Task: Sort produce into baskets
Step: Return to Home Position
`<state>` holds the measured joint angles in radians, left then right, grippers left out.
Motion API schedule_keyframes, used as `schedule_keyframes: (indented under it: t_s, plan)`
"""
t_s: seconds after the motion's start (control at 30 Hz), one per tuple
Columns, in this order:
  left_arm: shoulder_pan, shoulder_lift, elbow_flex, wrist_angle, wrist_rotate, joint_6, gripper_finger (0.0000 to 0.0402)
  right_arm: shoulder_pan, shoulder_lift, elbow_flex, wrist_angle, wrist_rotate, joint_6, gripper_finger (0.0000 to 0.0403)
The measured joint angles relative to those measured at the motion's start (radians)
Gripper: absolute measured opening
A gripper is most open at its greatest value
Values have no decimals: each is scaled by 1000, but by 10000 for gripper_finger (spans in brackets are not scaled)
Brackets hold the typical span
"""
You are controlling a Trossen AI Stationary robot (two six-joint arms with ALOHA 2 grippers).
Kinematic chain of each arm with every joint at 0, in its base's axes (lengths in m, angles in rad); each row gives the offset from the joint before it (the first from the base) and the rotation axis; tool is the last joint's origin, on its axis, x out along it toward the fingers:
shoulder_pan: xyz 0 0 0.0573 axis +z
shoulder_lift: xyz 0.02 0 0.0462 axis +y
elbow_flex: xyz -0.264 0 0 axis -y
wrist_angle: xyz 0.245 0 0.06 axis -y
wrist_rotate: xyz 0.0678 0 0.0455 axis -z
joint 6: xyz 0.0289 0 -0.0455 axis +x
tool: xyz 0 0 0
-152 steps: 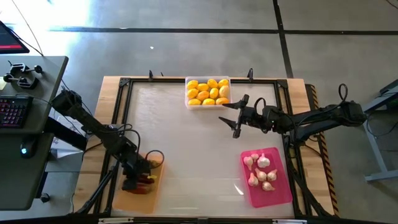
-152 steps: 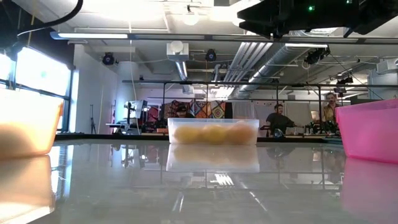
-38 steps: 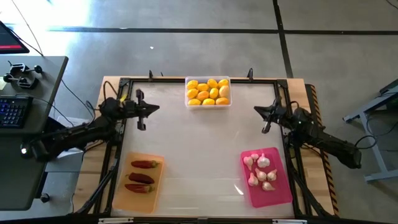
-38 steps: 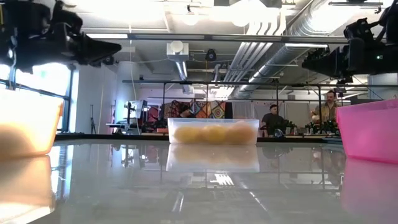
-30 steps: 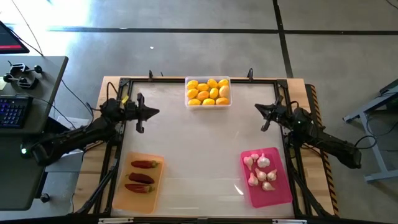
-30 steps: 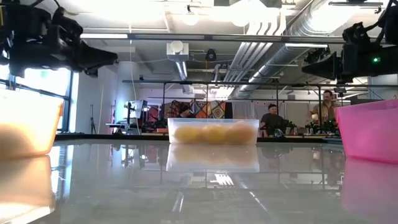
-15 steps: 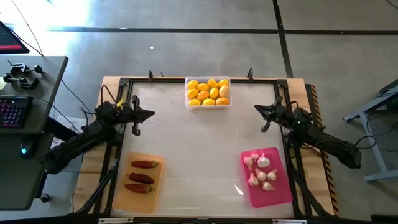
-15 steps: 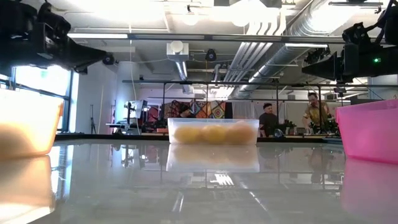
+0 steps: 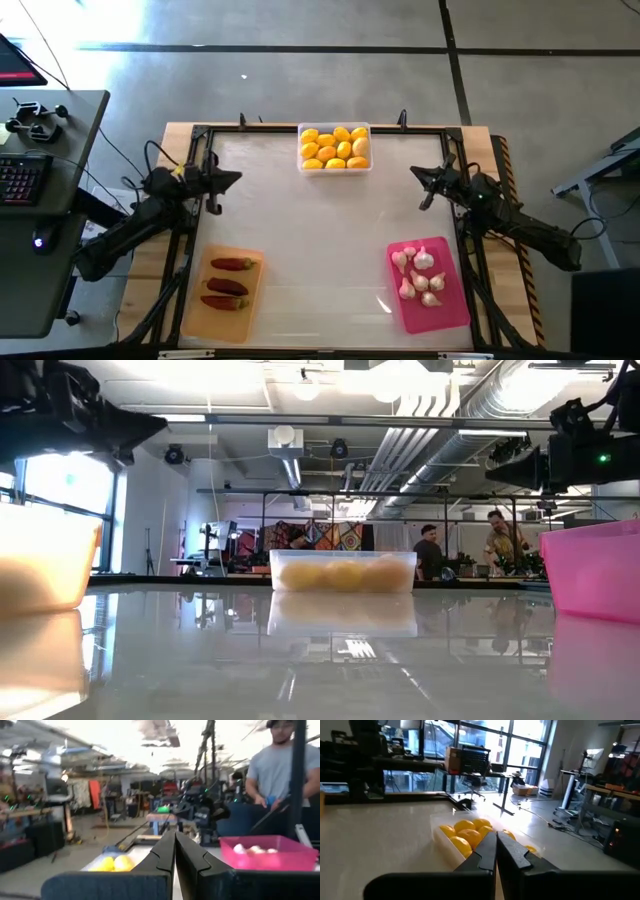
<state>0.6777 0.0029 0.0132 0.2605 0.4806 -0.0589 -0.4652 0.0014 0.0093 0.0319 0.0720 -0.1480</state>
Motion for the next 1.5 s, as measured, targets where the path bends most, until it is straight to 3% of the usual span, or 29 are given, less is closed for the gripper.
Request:
schedule_keyframes:
  t_s: [0.33, 1.1, 1.5]
  plan:
    - [0, 16, -1, -196, -135, 48, 0, 0, 16, 0, -3, 6, 13, 0]
    - [1, 32, -1, -197, -136, 26, 0, 0, 19, 0, -3, 3, 13, 0]
    - [-76, 32, -1, -197, -143, 26, 0, 0, 19, -1, -3, 3, 13, 0]
